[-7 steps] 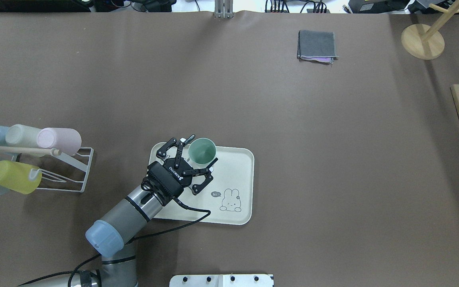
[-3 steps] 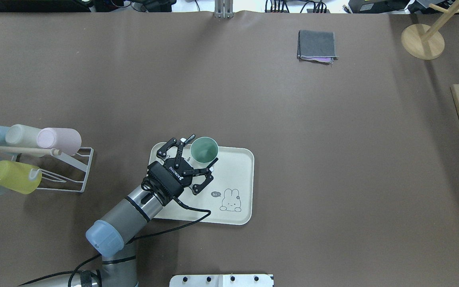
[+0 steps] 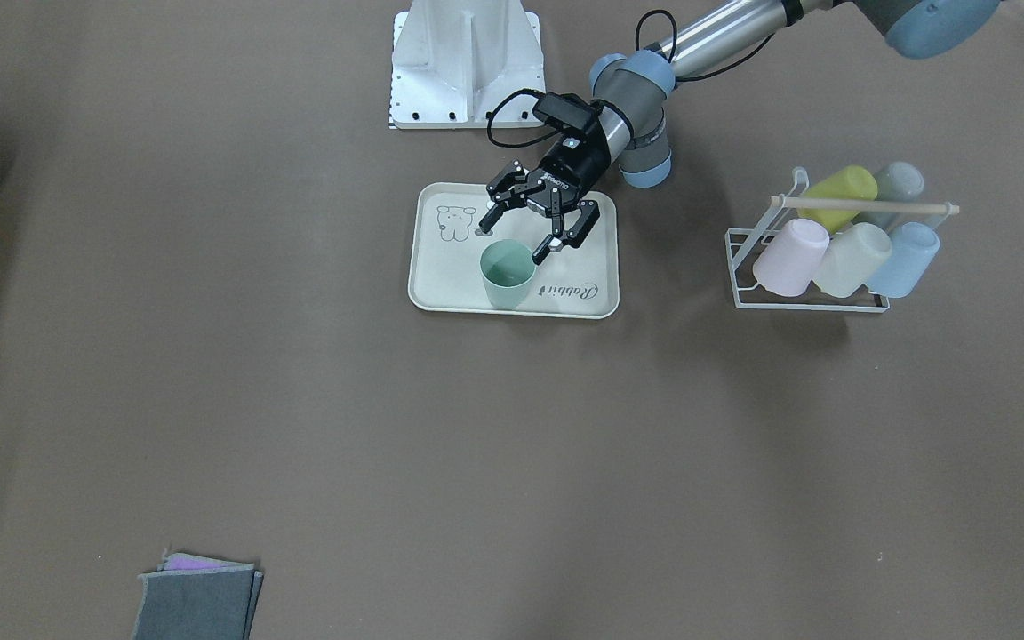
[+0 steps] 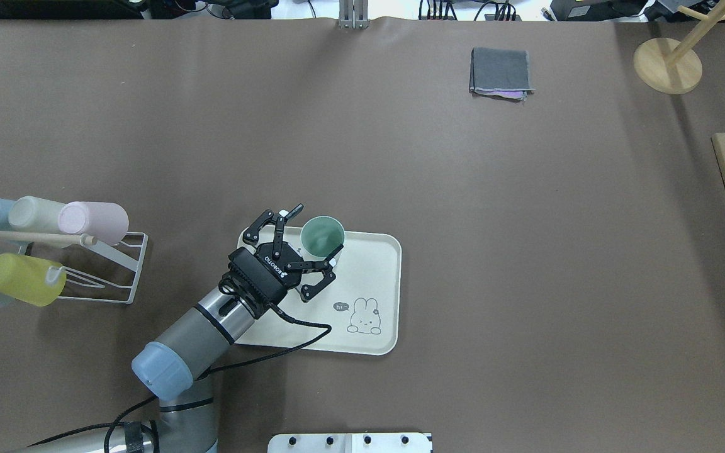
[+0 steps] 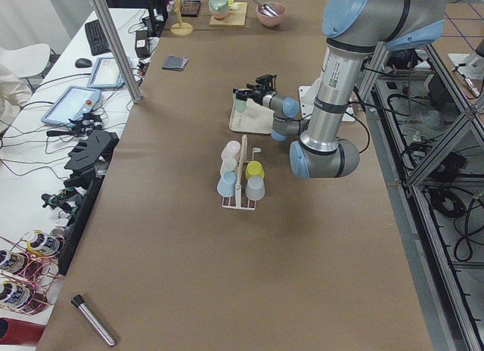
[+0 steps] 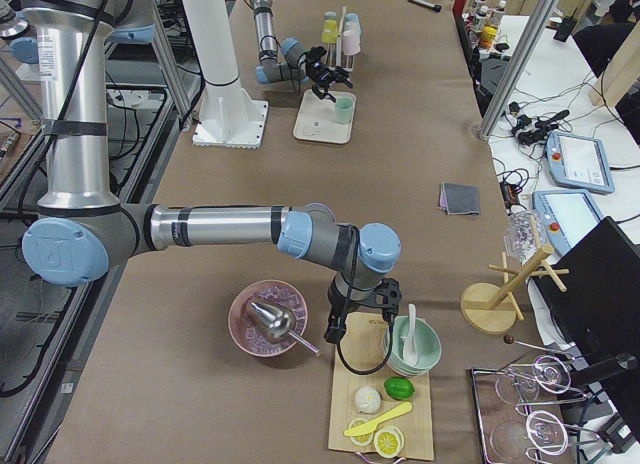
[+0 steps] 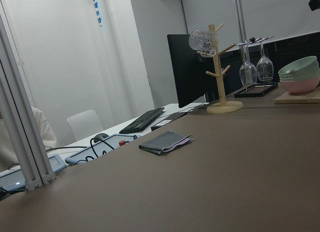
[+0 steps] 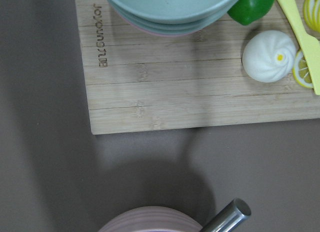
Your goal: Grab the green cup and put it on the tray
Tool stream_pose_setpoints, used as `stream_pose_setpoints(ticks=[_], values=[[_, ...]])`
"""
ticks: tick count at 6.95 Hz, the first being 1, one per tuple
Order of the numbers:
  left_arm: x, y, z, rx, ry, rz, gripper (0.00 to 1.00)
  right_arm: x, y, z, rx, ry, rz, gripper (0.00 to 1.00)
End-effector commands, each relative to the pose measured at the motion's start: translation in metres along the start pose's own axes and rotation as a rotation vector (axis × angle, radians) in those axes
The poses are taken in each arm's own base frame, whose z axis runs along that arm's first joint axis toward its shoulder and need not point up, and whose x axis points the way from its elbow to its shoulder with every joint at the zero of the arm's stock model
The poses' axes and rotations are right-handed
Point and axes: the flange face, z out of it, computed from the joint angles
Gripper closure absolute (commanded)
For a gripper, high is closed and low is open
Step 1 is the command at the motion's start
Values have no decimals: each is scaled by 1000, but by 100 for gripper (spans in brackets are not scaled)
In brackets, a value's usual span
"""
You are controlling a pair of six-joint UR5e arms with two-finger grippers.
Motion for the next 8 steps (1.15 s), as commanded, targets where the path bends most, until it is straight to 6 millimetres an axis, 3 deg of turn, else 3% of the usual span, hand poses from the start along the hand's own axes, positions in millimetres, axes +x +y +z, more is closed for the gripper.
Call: stream_pose_setpoints(ticks=[1, 2, 3, 5, 6, 8], values=[[-16, -2, 0, -12, -15, 17, 3, 0, 0, 0, 0, 0, 0, 0], [-19, -19, 3, -37, -20, -22, 3, 0, 0, 0, 0, -2, 1, 0], [-26, -56, -4, -72, -3, -26, 3, 1, 1, -12, 25, -13, 6, 0], [-63, -114, 7, -145, 1, -53, 3, 2, 2, -13, 28, -12, 7, 0], [-87, -141, 13, -191, -5, -50, 3, 3, 2, -12, 26, -9, 17, 0], [-180, -174, 5, -335, -8, -66, 3, 1, 1, -14, 30, -12, 13, 0]])
